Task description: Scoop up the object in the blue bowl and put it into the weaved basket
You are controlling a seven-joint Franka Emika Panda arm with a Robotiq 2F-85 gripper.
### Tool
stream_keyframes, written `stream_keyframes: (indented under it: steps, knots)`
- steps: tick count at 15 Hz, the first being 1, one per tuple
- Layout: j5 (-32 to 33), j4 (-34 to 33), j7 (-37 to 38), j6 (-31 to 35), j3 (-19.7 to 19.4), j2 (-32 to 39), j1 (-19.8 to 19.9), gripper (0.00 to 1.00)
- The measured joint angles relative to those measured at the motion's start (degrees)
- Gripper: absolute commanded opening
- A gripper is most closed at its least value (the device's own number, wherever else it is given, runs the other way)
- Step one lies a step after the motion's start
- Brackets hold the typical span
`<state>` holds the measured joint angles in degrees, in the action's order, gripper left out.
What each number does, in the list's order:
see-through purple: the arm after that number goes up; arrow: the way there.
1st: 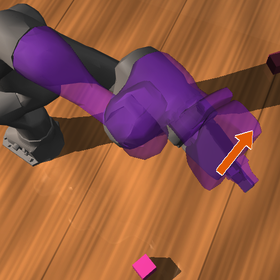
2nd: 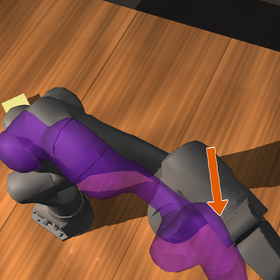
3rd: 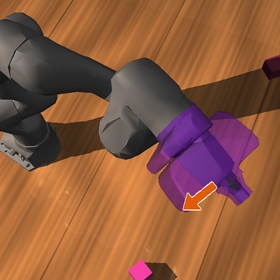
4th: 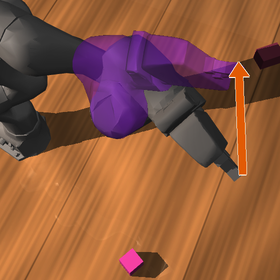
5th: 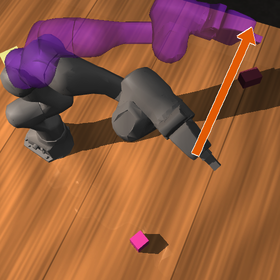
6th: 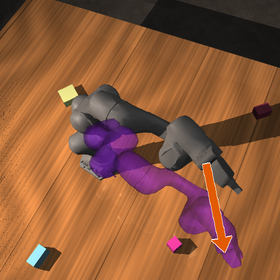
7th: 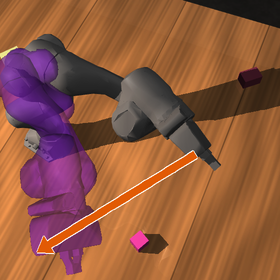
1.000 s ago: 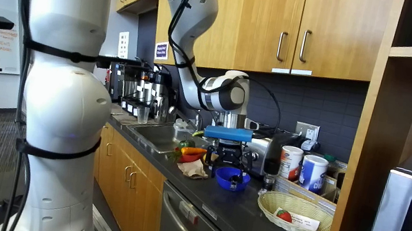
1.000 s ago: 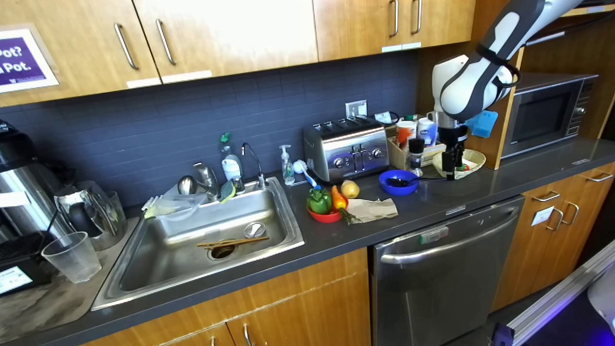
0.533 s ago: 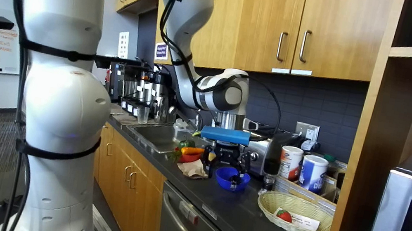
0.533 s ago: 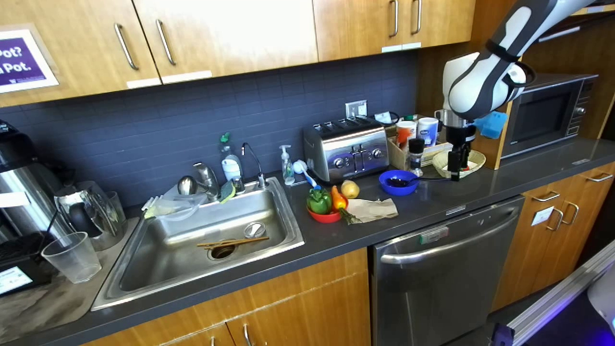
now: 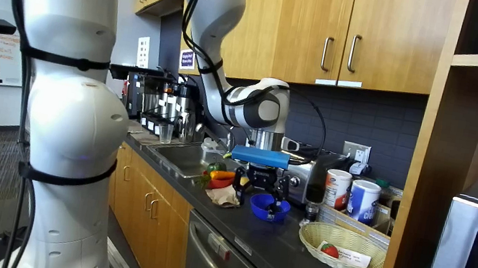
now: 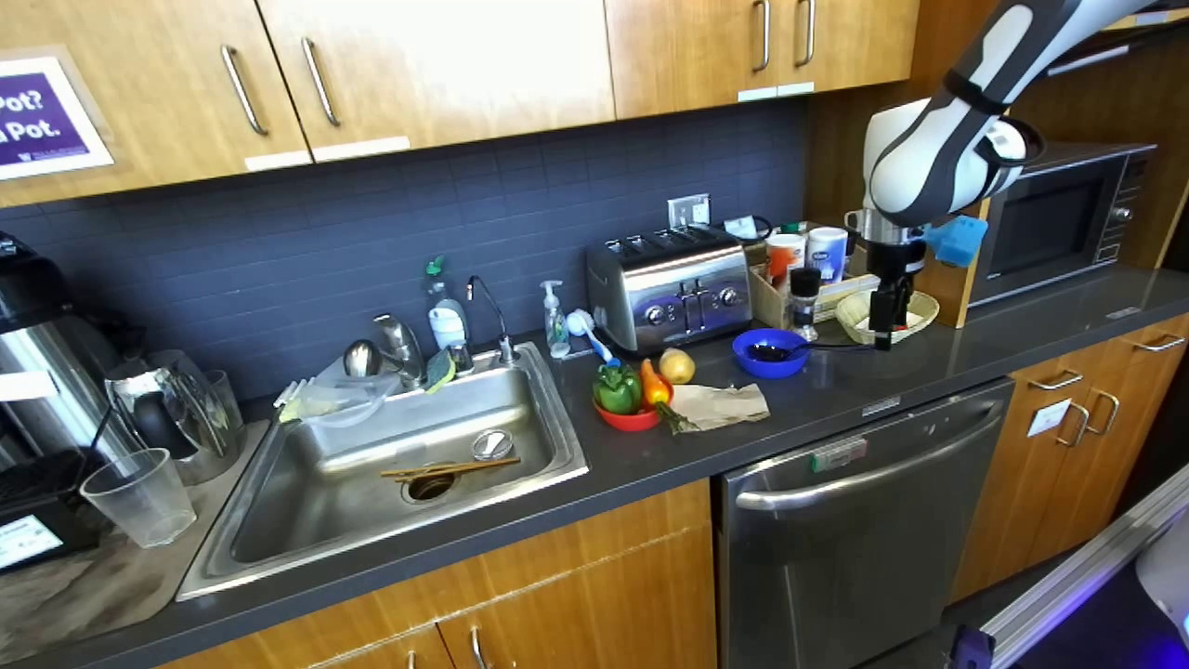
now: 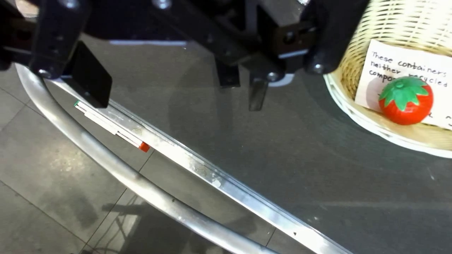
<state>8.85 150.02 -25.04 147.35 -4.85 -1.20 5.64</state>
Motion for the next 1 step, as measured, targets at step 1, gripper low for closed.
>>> stream_keyframes:
  steps: [1]
  knots:
    - [-0.1, 0.0, -0.2, 0.0, 0.0, 0.0, 0.0, 1.00]
